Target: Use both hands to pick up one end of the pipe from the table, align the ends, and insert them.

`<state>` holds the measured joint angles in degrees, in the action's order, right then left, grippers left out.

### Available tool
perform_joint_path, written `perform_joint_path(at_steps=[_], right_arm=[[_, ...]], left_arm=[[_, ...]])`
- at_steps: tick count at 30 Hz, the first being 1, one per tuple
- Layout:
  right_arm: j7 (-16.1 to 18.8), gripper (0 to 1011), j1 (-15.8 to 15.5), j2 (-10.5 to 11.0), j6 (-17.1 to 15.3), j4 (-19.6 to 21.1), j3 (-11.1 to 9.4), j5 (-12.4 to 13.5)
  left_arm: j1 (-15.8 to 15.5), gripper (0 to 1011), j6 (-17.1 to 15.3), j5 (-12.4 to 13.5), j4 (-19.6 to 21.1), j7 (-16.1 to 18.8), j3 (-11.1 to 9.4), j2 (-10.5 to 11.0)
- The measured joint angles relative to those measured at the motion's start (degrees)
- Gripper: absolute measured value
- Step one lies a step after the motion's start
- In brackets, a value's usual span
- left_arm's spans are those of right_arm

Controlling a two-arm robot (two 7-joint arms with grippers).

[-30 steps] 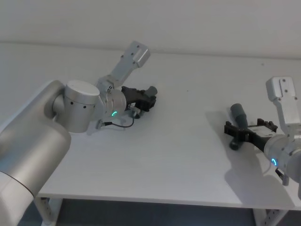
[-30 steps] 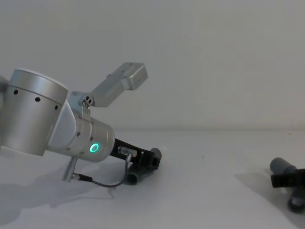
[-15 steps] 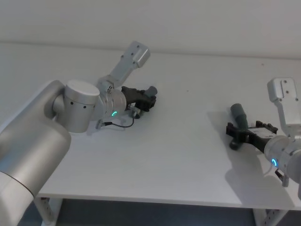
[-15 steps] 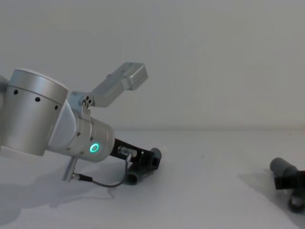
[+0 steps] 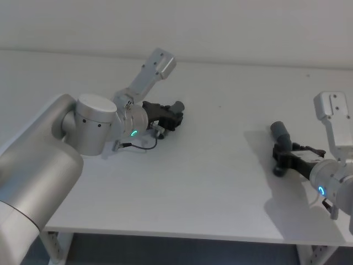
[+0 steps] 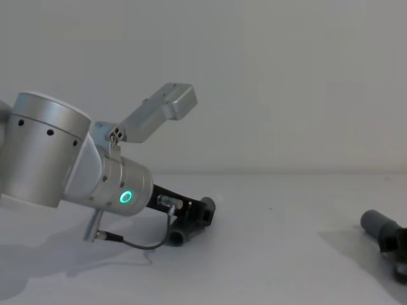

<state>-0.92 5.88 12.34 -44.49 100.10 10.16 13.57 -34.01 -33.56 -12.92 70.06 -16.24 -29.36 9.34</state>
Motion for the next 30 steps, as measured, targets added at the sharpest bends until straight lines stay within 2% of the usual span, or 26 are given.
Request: perform_joint_path(at_steps=[1, 2, 5, 8, 20, 30], right_arm=[[0.00, 406, 0.00, -0.02, -0.02, 0.00, -0.01, 0.01], [0.00, 406, -0.01, -0.03, -0.02, 0.00, -0.02, 0.02], [0.01, 291, -0.02, -0.06, -0.05, 0.00, -0.03, 0.04], [0.01, 253, -0.02, -0.07, -0.06, 0.00, -0.05, 0.05], [0.48, 253, -0.01, -0.07, 0.00, 0.01, -0.18, 0.18], [5.40, 253, 0.08, 1.22, 3.70, 0.29, -0.42, 1.94]], left_arm=[[0.00, 368, 0.00, 0.00, 0.00, 0.00, 0.00, 0.00], [0.00, 368, 0.00, 0.00, 0.01, 0.00, 0.00, 0.00], [0.00, 368, 0.00, 0.00, 0.01, 0.00, 0.00, 0.00], [0.00, 368, 0.00, 0.00, 0.00, 0.00, 0.01, 0.00], [-0.39, 368, 0.25, 1.14, 0.36, -0.55, -0.83, 0.62], [-1.53, 368, 2.01, 3.38, 2.81, -3.57, -3.05, 3.48]])
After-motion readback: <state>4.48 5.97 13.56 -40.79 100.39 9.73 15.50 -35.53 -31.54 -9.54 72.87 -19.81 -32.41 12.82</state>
